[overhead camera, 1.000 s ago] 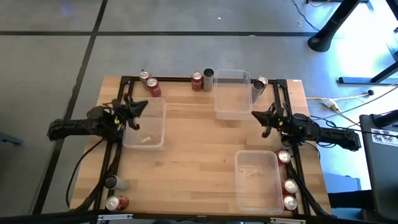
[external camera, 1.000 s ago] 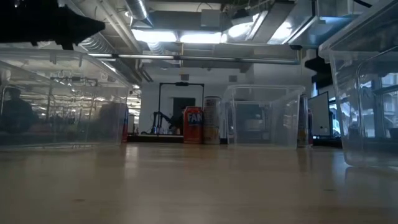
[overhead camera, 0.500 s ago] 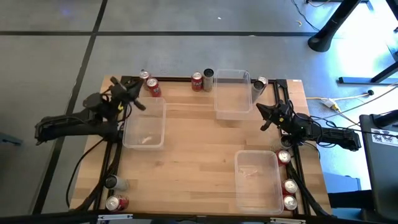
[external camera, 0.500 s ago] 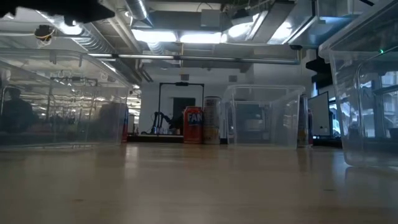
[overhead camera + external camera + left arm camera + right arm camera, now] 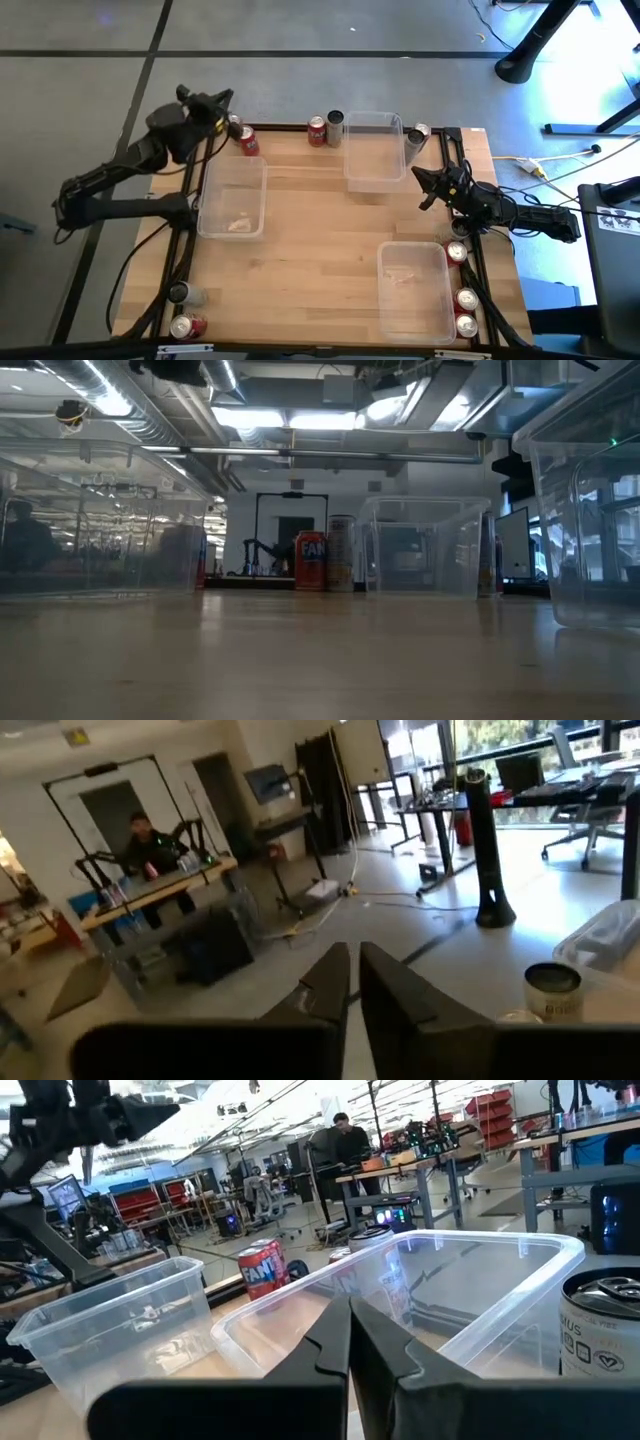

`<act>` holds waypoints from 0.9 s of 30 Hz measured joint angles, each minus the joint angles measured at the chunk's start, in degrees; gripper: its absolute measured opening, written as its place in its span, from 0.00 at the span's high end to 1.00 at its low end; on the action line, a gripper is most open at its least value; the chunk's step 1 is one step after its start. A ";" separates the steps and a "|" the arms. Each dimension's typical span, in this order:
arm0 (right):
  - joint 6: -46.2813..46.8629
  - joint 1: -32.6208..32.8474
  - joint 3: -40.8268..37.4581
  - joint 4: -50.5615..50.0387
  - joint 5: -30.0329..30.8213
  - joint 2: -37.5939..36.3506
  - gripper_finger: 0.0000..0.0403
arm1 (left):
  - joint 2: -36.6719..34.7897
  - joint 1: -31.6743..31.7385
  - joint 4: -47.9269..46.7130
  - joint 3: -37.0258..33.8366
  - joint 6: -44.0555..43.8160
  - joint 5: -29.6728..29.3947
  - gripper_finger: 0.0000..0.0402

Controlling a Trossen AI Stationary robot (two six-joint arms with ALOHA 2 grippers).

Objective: Sort soda cans
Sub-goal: Put the red soda can into the middle transparent bin

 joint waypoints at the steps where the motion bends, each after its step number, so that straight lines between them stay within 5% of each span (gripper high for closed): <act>1: -0.02 0.00 0.00 0.00 0.00 0.00 0.99 | 1.26 0.88 -1.49 1.76 -0.39 0.83 0.89; 6: -0.02 -0.02 0.03 -1.02 -0.48 0.00 0.99 | 8.03 6.42 -9.68 10.15 -4.79 4.04 0.64; 13: -0.04 0.00 0.28 -3.20 -0.70 0.52 0.99 | 19.08 15.16 -20.90 19.51 -11.10 17.24 0.36; 20: 0.05 -0.01 0.28 -3.62 -0.97 0.51 0.99 | 30.62 19.37 -40.16 27.53 -14.49 18.59 0.30; 27: 4.00 0.00 0.26 -3.74 -0.98 0.52 0.99 | 34.19 18.97 -51.66 29.53 -18.06 18.69 0.30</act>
